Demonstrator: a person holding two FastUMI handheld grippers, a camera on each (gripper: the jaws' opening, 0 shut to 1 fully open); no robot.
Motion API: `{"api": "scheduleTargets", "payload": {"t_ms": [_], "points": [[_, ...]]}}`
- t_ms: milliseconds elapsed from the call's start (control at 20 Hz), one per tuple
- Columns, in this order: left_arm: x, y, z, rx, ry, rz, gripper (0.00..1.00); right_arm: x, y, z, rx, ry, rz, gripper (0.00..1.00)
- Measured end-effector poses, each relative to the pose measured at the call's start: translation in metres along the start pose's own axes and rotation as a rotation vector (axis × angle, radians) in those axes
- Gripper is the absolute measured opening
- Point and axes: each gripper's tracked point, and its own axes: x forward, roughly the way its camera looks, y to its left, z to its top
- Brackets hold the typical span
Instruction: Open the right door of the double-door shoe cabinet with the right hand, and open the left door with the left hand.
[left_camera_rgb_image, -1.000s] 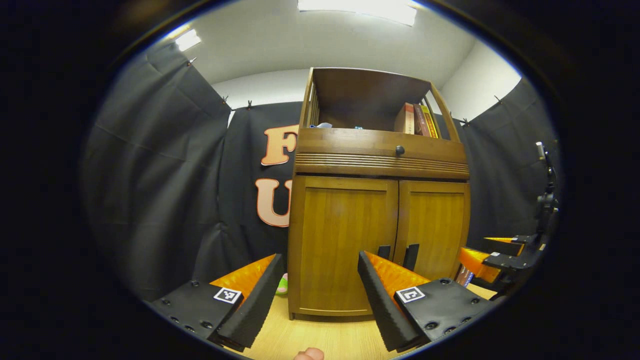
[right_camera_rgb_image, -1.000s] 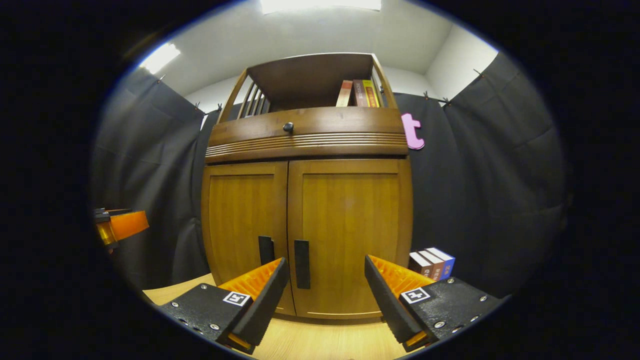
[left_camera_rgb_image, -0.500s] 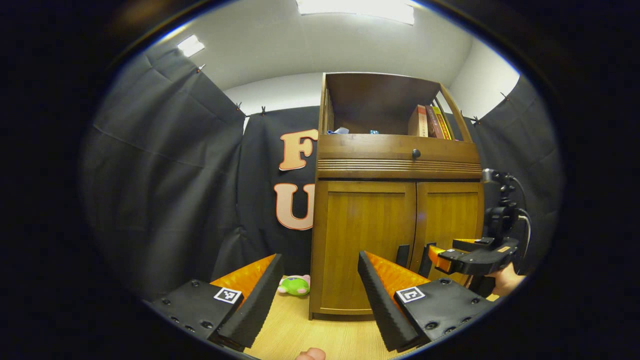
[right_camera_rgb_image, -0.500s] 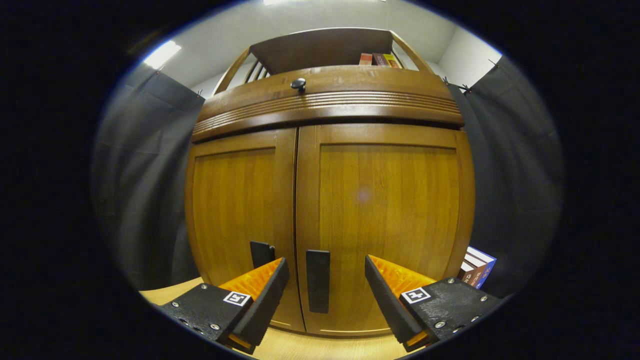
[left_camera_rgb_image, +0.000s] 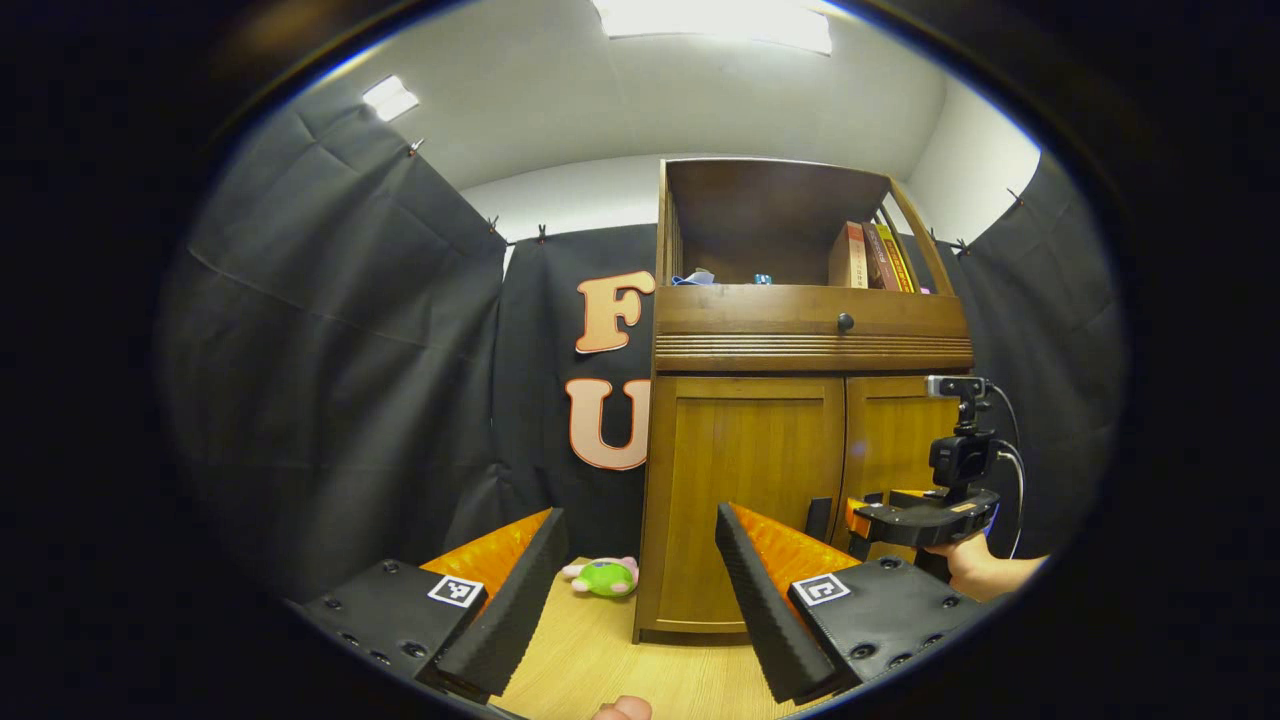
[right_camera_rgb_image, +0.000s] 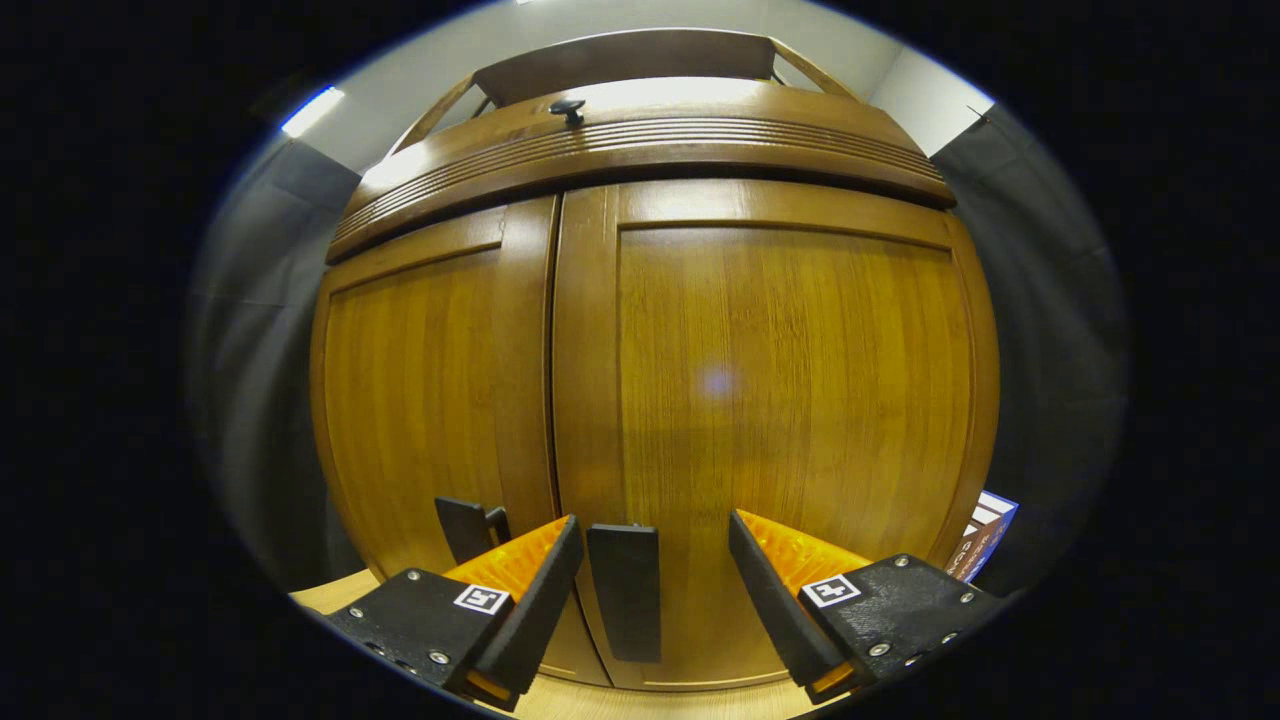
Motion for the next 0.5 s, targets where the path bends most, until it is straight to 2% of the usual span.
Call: {"api": "scheduleTargets", "payload": {"t_ms": [50, 200, 250, 400, 450, 500], "points": [[0.001, 0.002, 0.001, 0.000, -0.002, 0.003, 0.94, -0.002, -0.003, 0.003, -0.009, -0.018, -0.014, 1.00], [0.002, 0.004, 0.000, -0.007, 0.006, 0.000, 0.94, 0.000, -0.003, -0.001, -0.042, -0.037, -0.015, 0.71], [0.002, 0.004, 0.000, -0.011, 0.008, -0.005, 0.94, -0.001, -0.002, -0.001, -0.033, -0.038, -0.014, 0.81], [0.004, 0.006, 0.004, -0.010, 0.003, -0.014, 0.94, -0.001, 0.002, -0.008, 0.034, -0.008, -0.005, 0.74], [0.004, 0.005, 0.005, -0.006, 0.003, -0.017, 0.94, -0.002, 0.006, -0.008, 0.045, -0.005, 0.007, 0.55], [0.006, 0.006, 0.006, -0.002, 0.003, -0.022, 0.94, -0.001, 0.011, -0.008, 0.049, -0.008, 0.022, 0.49]]}}
